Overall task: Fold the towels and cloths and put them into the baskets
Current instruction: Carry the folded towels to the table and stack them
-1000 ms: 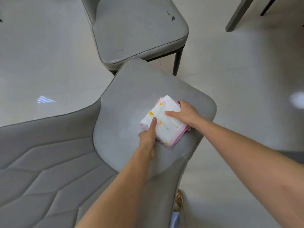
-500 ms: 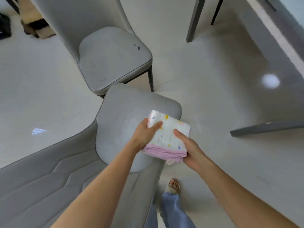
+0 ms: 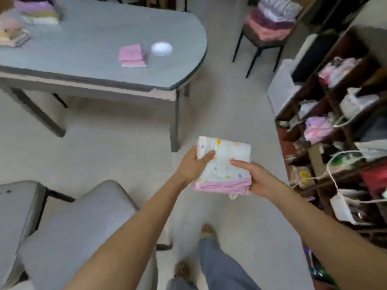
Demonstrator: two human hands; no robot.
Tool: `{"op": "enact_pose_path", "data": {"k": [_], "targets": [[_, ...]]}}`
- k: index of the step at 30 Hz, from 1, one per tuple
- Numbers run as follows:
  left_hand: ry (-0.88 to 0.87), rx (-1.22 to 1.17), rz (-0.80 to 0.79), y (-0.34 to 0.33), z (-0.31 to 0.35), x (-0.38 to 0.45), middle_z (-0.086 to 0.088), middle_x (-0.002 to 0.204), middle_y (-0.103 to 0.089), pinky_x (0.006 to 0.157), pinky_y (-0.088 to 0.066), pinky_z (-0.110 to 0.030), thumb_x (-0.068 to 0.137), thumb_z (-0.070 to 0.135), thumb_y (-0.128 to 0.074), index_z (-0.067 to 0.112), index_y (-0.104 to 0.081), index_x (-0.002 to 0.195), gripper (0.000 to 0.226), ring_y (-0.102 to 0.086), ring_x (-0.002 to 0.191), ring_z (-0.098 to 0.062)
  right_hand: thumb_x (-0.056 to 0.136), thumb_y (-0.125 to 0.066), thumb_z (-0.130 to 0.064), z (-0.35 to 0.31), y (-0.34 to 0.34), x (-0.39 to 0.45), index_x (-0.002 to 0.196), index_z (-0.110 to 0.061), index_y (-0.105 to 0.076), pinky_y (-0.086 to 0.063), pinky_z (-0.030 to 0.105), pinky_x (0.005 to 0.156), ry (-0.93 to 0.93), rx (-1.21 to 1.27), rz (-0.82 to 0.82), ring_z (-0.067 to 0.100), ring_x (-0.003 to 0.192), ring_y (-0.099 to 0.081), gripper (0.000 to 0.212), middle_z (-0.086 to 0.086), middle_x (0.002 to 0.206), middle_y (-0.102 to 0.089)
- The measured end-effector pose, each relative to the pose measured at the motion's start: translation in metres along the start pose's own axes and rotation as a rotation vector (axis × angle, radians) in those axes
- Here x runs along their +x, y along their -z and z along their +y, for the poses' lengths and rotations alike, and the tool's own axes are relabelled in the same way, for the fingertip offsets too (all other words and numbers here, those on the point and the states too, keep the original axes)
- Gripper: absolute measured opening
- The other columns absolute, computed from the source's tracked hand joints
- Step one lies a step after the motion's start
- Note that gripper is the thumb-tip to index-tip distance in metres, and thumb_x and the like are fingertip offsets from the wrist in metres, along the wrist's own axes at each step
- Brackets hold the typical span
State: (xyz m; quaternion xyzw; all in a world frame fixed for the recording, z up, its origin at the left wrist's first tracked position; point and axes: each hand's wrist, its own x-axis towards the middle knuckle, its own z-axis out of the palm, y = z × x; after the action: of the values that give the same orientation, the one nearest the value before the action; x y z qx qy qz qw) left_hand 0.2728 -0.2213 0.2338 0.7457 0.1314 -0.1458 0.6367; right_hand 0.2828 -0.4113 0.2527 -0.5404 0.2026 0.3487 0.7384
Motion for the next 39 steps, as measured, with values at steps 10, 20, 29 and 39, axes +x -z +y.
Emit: {"op": "enact_pose_path", "data": {"k": [10, 20, 29, 39], "targets": [[-0.348, 0.312, -0.639, -0.266, 0.096, -0.131, 0.014, 0.094, -0.065, 0.068, -0.05, -0.014, 0.092, 0.034, -0.062, 0.025, -0.057, 0.104, 0.016, -0.063, 0.082, 0.0, 0.089, -0.056, -0.008, 0.085, 0.176, -0.276, 0.132, -0.009, -0.052, -0.054, 0.037, 0.09, 0.506, 0.409, 0.362, 0.029, 0.117, -0.06, 0.043, 0.014, 0.127, -0.061], [-0.558, 0.34, -1.137, -0.559, 0.096, -0.386, 0.014, 0.096, -0.066, 0.069, -0.048, -0.009, 0.09, 0.04, -0.063, 0.023, -0.06, 0.111, 0.027, -0.064, 0.091, -0.003, 0.067, -0.084, -0.014, 0.222, 0.324, -0.588, 0.118, -0.008, -0.063, -0.053, 0.05, 0.088, 0.751, 0.35, 1.178, 0.031, 0.099, -0.068, 0.055, 0.015, 0.112, -0.069], [-0.627, 0.322, -1.319, -0.737, 0.116, -0.562, 0.007, 0.095, -0.067, 0.074, -0.052, -0.024, 0.089, 0.037, -0.065, 0.024, -0.06, 0.101, 0.018, -0.065, 0.085, -0.009, 0.077, -0.074, -0.006, 0.295, 0.424, -0.805, 0.126, -0.011, -0.056, -0.05, 0.053, 0.093, 0.765, 0.2, 1.182, 0.033, 0.111, -0.062, 0.053, 0.015, 0.121, -0.065], [-0.923, 0.431, -1.342, -0.891, 0.153, -0.574, -0.001, 0.108, -0.062, 0.078, -0.044, -0.025, 0.092, 0.034, -0.062, 0.009, -0.056, 0.12, 0.038, -0.061, 0.096, -0.017, 0.077, -0.076, -0.012, 0.252, 0.535, -0.881, 0.112, -0.003, -0.054, -0.052, 0.048, 0.086, 0.515, -0.254, 1.945, 0.03, 0.096, -0.063, 0.041, 0.014, 0.104, -0.066]]}}
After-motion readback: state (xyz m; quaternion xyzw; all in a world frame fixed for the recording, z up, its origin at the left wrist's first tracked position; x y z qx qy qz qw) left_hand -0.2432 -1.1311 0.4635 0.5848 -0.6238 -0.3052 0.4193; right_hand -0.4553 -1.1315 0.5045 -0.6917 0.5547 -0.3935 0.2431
